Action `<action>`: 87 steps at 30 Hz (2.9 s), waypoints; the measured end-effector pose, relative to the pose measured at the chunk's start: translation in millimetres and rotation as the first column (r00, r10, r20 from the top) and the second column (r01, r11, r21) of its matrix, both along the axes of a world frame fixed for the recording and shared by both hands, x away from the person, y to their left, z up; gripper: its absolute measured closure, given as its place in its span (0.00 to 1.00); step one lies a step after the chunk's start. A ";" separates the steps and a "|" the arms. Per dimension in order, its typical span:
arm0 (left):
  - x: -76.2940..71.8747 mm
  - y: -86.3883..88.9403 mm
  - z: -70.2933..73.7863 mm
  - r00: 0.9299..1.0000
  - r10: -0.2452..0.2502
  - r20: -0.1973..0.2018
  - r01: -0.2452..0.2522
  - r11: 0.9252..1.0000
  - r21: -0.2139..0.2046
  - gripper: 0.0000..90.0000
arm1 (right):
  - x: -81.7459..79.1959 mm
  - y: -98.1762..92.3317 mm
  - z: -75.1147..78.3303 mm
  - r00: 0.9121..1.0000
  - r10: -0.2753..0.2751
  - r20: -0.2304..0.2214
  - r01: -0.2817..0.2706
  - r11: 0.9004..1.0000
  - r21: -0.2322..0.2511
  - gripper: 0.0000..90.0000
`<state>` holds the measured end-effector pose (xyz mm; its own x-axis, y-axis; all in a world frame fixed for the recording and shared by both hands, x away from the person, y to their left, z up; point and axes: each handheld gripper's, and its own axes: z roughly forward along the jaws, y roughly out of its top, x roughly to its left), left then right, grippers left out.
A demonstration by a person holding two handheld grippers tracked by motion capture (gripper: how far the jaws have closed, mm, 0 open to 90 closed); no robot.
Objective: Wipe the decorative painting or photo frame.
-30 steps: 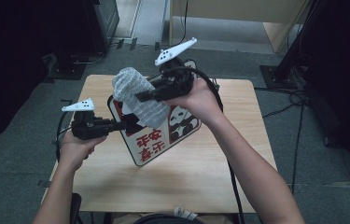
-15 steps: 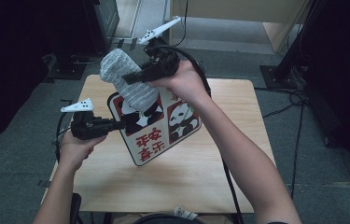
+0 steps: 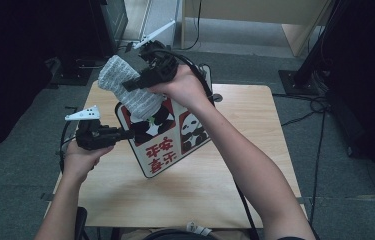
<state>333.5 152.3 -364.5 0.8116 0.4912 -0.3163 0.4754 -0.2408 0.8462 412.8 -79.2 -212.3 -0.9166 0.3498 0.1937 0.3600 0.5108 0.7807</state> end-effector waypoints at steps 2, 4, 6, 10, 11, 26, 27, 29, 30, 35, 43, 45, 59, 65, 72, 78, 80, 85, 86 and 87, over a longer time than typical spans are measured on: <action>0.0 0.2 0.0 1.000 -0.005 0.004 0.005 1.000 0.002 0.87 | 0.5 3.5 -2.5 1.000 -0.001 0.005 0.001 1.000 -0.010 0.73; 0.0 0.3 0.0 1.000 -0.006 0.005 0.006 1.000 0.004 0.87 | 1.0 6.9 -4.7 1.000 -0.003 0.003 0.003 1.000 -0.020 0.72; -0.1 0.3 0.0 1.000 -0.006 0.006 0.006 1.000 0.005 0.87 | 0.6 9.5 -6.1 1.000 -0.010 0.009 0.011 0.999 -0.039 0.71; -0.4 0.4 0.1 1.000 -0.007 0.005 0.007 1.000 0.005 0.87 | 0.2 11.1 -7.7 1.000 -0.014 0.018 0.015 0.998 -0.061 0.72; -0.5 0.3 0.1 1.000 -0.006 0.003 0.006 1.000 0.004 0.87 | 0.7 11.0 -8.0 1.000 -0.014 0.018 0.015 0.998 -0.062 0.72; -1.1 0.2 0.2 1.000 -0.004 0.000 0.004 1.000 0.006 0.87 | 10.5 -6.5 -10.0 0.998 -0.057 0.002 0.057 0.997 -0.057 0.72; -1.0 0.3 0.1 1.000 -0.004 -0.001 0.004 1.000 0.005 0.87 | 11.3 -8.0 -10.3 0.998 -0.059 0.003 0.059 0.997 -0.056 0.72; -0.9 0.5 0.0 1.000 -0.003 -0.002 0.003 1.000 0.005 0.87 | 12.5 -10.8 -10.6 0.998 -0.067 0.002 0.067 0.996 -0.053 0.72; -0.9 0.5 0.0 1.000 -0.002 -0.003 0.002 1.000 0.004 0.87 | 13.1 -12.1 -10.8 0.998 -0.069 0.001 0.069 0.996 -0.052 0.72; -1.0 0.8 -0.1 1.000 -0.003 -0.005 0.003 1.000 0.005 0.87 | 15.3 -17.4 -11.2 0.997 -0.083 0.000 0.083 0.995 -0.049 0.71; -0.8 0.9 -0.5 1.000 -0.003 -0.005 0.003 1.000 0.002 0.87 | 18.7 -24.1 -11.2 0.995 -0.096 0.003 0.096 0.994 -0.051 0.71; -0.8 1.1 -0.6 1.000 -0.003 -0.005 0.003 1.000 0.003 0.87 | 19.5 -25.8 -11.1 0.995 -0.100 0.002 0.100 0.994 -0.053 0.71; -0.9 1.8 -0.8 1.000 -0.004 -0.006 0.004 1.000 0.005 0.87 | 25.8 -36.8 -11.7 0.992 -0.123 0.003 0.123 0.991 -0.051 0.71; -0.9 1.9 -1.1 1.000 -0.004 -0.007 0.004 1.000 0.004 0.87 | 28.4 -42.4 -11.8 0.991 -0.132 0.001 0.132 0.990 -0.050 0.71; -0.9 2.1 -1.3 1.000 -0.004 -0.009 0.004 1.000 0.003 0.87 | 32.4 -49.7 -12.0 0.989 -0.148 0.000 0.148 0.988 -0.049 0.70; -0.8 2.4 -1.5 1.000 -0.001 -0.015 0.001 1.000 0.001 0.87 | 35.9 -56.2 -12.5 0.986 -0.164 0.001 0.164 0.985 -0.047 0.70; -0.9 2.6 -1.5 1.000 -0.002 -0.014 0.002 1.000 0.004 0.87 | 36.5 -58.2 -12.3 0.985 -0.171 0.000 0.171 0.984 -0.047 0.70; -1.2 2.6 -1.4 1.000 -0.004 -0.011 0.004 1.000 0.007 0.87 | 38.4 -63.5 -12.3 0.983 -0.181 0.003 0.181 0.982 -0.047 0.70; -1.2 2.6 -1.4 1.000 -0.004 -0.011 0.004 1.000 0.007 0.87 | 39.0 -64.7 -12.3 0.983 -0.182 0.004 0.182 0.982 -0.047 0.70; -1.2 2.6 -1.4 1.000 -0.004 -0.011 0.004 1.000 0.007 0.87 | 39.3 -65.5 -12.2 0.983 -0.186 0.002 0.186 0.981 -0.047 0.70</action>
<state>332.3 154.9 -365.9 0.8101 0.4898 -0.3221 0.4838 -0.2483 0.8392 452.1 -144.7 -224.5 -0.8344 0.5227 0.1747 0.4535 0.4712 0.7565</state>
